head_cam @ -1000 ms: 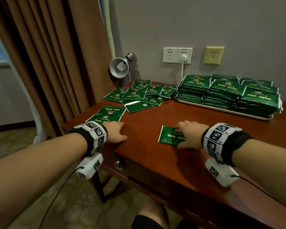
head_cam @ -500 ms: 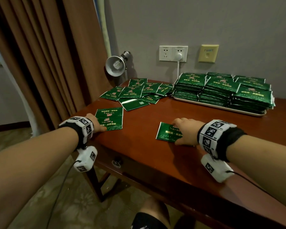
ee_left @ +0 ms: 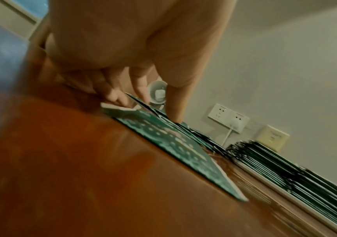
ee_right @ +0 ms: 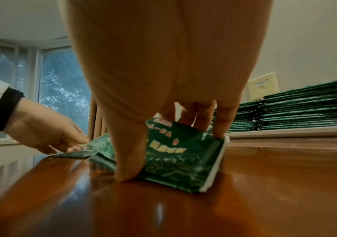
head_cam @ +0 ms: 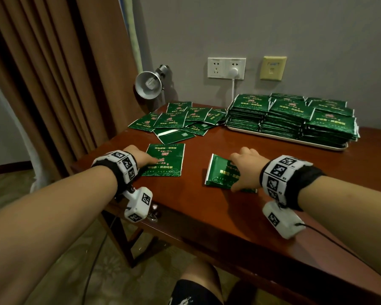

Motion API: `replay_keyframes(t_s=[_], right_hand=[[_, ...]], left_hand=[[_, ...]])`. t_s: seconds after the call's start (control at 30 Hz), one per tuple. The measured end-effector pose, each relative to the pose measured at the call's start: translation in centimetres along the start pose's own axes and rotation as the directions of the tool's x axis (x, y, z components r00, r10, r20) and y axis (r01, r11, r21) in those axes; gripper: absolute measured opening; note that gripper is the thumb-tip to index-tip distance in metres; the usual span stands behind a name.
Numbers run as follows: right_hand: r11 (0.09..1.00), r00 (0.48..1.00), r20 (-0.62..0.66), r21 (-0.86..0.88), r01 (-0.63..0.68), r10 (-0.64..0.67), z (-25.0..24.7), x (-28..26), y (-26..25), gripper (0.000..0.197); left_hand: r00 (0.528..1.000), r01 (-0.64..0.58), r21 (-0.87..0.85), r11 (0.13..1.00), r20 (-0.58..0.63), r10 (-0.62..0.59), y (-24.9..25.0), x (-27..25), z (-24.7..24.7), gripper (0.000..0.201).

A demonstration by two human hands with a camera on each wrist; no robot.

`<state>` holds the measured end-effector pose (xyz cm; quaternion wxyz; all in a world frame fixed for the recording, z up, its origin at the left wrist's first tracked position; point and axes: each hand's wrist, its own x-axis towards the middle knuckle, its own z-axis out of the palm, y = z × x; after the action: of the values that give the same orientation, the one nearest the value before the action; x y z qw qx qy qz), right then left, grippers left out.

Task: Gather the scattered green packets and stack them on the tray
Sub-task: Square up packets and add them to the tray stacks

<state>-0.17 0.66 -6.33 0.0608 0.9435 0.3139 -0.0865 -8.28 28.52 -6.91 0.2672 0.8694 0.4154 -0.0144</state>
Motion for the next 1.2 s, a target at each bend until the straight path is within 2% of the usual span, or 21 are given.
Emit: replay_keyframes(t_s=[0.03,0.2,0.33,0.4,0.53,0.63,0.67,0.73,0.77,0.83,0.9,1.03,1.07,1.13,1.2], right_hand=[[1.0,1.0,-0.007,0.001,-0.004,0.004,0.1,-0.1,0.0,0.087],[1.0,0.999,-0.036,0.021,-0.011,0.012,0.3,-0.4,-0.1,0.078],[1.0,0.999,-0.042,0.023,-0.021,0.022,0.6,-0.6,0.4,0.072],[0.999,0.999,-0.045,0.018,-0.029,0.03,0.7,-0.8,0.8,0.073],[0.998,0.997,-0.043,0.008,-0.06,0.061,0.8,-1.5,1.9,0.074],[0.995,0.995,-0.032,-0.004,-0.096,0.096,0.7,-2.4,3.1,0.076],[0.994,0.994,-0.028,-0.013,-0.109,0.109,0.7,-2.8,3.6,0.077],[0.991,0.992,-0.014,-0.034,-0.127,0.127,0.7,-3.5,4.5,0.082],[0.99,0.991,-0.003,-0.042,-0.131,0.131,0.7,-3.9,5.0,0.087],[0.99,0.99,0.01,-0.039,-0.137,0.138,0.5,-4.5,5.7,0.097],[0.99,0.99,-0.012,-0.019,-0.14,0.14,0.3,-4.8,6.2,0.101],[0.993,0.989,-0.083,0.011,-0.121,0.122,-0.3,-5.3,6.8,0.103],[0.994,0.989,-0.099,0.021,-0.111,0.113,-0.4,-5.4,6.9,0.103],[0.995,0.988,-0.121,0.042,-0.094,0.098,-0.8,-5.6,7.1,0.103],[0.995,0.989,-0.119,0.05,-0.084,0.09,-1.2,-5.8,7.4,0.104]], left_hand=[[1.0,-0.011,-0.032,0.999,-0.001,0.011,0.4,-0.4,0.3,0.061],[0.997,-0.035,0.076,0.996,0.077,0.029,2.6,-1.8,1.9,0.076],[0.987,-0.066,0.102,0.993,0.154,0.05,4.4,-3.4,2.6,0.059],[0.985,-0.097,0.099,0.99,0.152,0.082,5.1,-4.2,3.1,0.058],[0.964,-0.239,-0.103,0.966,0.095,0.248,6.1,-5.0,5.0,0.079],[0.902,-0.397,-0.315,0.862,0.041,0.43,6.9,-5.9,5.7,0.087],[0.872,-0.45,-0.354,0.82,0.025,0.489,7.2,-6.0,5.9,0.08],[0.827,-0.529,-0.358,0.769,-0.015,0.562,7.7,-6.5,6.2,0.046],[0.82,-0.547,-0.347,0.762,-0.037,0.572,8.0,-6.6,6.3,0.031],[0.815,-0.563,-0.329,0.758,-0.072,0.574,8.4,-7.0,6.4,0.014],[0.797,-0.599,-0.303,0.741,-0.131,0.59,9.0,-7.3,6.1,0.014],[0.734,-0.668,-0.117,0.735,-0.273,0.623,10.2,-8.5,4.4,0.022],[0.718,-0.686,-0.13,0.716,-0.276,0.639,10.4,-8.9,3.9,0.02],[0.705,-0.709,-0.268,0.653,-0.245,0.665,10.9,-9.3,3.0,0.012],[0.73,-0.679,-0.362,0.639,-0.235,0.642,11.2,-9.1,2.4,0.012]])
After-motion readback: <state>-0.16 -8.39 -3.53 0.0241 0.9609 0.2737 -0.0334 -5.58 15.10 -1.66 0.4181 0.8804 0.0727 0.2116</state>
